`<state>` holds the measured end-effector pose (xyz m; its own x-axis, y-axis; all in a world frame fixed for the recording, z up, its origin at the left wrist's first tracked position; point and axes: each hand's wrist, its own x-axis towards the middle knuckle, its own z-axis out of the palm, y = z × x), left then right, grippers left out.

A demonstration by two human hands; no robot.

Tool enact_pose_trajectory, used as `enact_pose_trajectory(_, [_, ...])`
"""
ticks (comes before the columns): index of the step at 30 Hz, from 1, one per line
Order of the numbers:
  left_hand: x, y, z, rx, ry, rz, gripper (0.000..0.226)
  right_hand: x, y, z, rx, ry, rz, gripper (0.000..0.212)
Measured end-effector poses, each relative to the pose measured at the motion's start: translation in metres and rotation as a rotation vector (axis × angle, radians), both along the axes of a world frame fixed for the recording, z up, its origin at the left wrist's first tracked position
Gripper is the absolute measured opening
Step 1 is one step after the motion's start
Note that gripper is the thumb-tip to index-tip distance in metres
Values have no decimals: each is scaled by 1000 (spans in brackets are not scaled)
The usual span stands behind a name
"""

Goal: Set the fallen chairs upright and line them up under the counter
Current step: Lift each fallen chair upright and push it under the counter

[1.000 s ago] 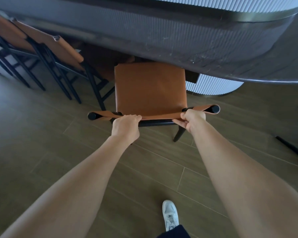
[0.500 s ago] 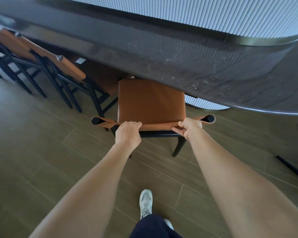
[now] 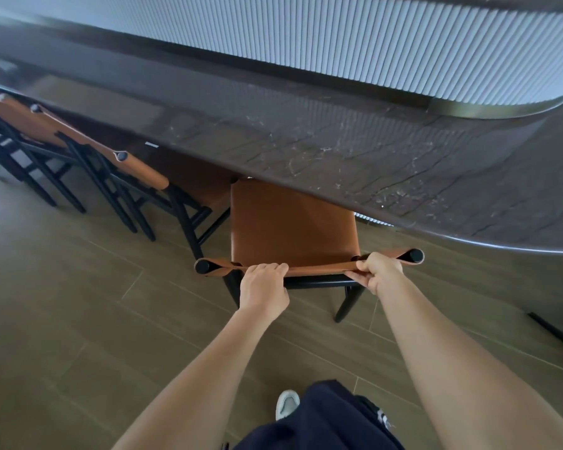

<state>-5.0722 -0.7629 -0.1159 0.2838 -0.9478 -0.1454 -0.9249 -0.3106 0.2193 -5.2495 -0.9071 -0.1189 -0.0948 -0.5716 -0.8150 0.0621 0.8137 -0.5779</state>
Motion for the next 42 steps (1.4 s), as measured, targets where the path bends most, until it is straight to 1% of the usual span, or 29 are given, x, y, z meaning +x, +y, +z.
enact_pose_trajectory(2, [0, 2, -2, -19, 92, 31, 49, 0, -3, 0, 9, -25, 11, 36])
enact_pose_trajectory(4, [-2, 3, -3, -58, 259, 75, 49, -2, -4, 1, 16, -45, 42, 34])
enact_pose_trajectory(6, [0, 3, 0, -105, 518, 193, 42, -1, -5, 2, 16, -56, 83, 27])
enact_pose_trajectory(8, [5, 0, 10, -148, 807, 386, 31, 4, -8, 4, 2, -39, 110, 22])
enact_pose_trajectory(9, [7, -3, 15, -168, 885, 434, 28, 7, -11, 5, -11, -26, 116, 21])
enact_pose_trajectory(12, [14, -13, 24, -144, 803, 376, 26, 15, -26, 7, -16, -39, 76, 16])
enact_pose_trajectory(13, [16, -17, 25, -138, 784, 382, 25, 17, -29, 7, -6, -53, 60, 15])
enact_pose_trajectory(14, [16, -20, 25, -144, 805, 424, 23, 17, -32, 7, 5, -61, 59, 15])
enact_pose_trajectory(15, [16, -22, 24, -165, 866, 487, 22, 16, -33, 6, 15, -66, 64, 16])
enact_pose_trajectory(16, [16, -23, 24, -215, 977, 589, 21, 15, -34, 5, 25, -70, 73, 17])
enact_pose_trajectory(18, [16, -24, 25, -355, 1219, 835, 17, 11, -35, 3, 42, -86, 96, 20])
enact_pose_trajectory(19, [15, -26, 24, -420, 1284, 934, 14, 9, -36, 2, 52, -97, 105, 19])
enact_pose_trajectory(22, [16, -30, 22, -541, 1342, 1174, 11, 6, -35, 2, 86, -150, 110, 12])
enact_pose_trajectory(24, [15, -37, 21, -550, 1393, 1308, 15, 4, -35, 1, 107, -192, 109, 8])
enact_pose_trajectory(26, [14, -44, 19, -525, 1446, 1405, 20, 3, -36, 1, 117, -231, 111, 8])
enact_pose_trajectory(32, [15, -63, 20, -532, 1600, 1521, 31, 5, -43, 0, 158, -287, 76, 8])
enact_pose_trajectory(35, [16, -67, 17, -509, 1723, 1530, 41, 8, -46, 0, 172, -291, 80, 9])
enact_pose_trajectory(37, [17, -71, 14, -483, 1768, 1519, 44, 9, -48, -1, 179, -298, 84, 7])
enact_pose_trajectory(39, [19, -76, 13, -462, 1766, 1520, 48, 9, -49, -1, 182, -313, 60, 6])
enact_pose_trajectory(42, [26, -82, 10, -447, 1720, 1539, 50, 9, -49, -4, 167, -345, 1, 12])
